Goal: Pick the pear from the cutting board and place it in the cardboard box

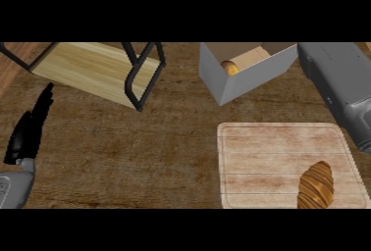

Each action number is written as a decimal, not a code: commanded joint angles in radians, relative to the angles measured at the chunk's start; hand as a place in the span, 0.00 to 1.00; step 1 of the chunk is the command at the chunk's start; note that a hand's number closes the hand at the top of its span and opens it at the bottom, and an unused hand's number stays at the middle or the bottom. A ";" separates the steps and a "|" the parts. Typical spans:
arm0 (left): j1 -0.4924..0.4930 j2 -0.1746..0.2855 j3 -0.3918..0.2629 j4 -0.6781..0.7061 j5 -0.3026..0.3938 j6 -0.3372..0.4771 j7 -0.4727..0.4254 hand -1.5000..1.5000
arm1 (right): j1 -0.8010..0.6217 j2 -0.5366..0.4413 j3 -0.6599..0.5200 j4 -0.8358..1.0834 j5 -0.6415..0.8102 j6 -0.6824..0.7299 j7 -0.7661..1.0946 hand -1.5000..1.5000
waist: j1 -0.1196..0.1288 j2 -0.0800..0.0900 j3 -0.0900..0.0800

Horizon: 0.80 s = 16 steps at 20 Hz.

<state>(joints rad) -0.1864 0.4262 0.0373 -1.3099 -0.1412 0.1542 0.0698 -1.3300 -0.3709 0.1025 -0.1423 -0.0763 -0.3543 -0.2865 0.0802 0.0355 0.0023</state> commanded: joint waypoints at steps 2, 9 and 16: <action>0.007 0.017 0.027 0.008 0.006 -0.007 -0.001 0.50 | 0.045 -0.068 -0.086 -0.009 -0.072 0.082 -0.091 0.00 | -0.021 -0.009 0.000; 0.037 -0.030 0.010 -0.012 -0.026 0.043 0.002 0.50 | 0.109 -0.256 -0.137 0.026 -0.101 0.213 -0.119 0.00 | -0.031 -0.011 0.000; 0.050 0.004 0.036 -0.024 -0.006 -0.010 0.021 0.50 | 0.217 -0.388 -0.155 0.024 -0.100 0.348 -0.183 0.00 | -0.041 -0.020 0.000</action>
<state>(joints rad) -0.1476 0.4262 0.0699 -1.3136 -0.1475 0.1540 0.0661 -1.1466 -0.6765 -0.0388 -0.1194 -0.1725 -0.0817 -0.4552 0.0413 0.0193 0.0024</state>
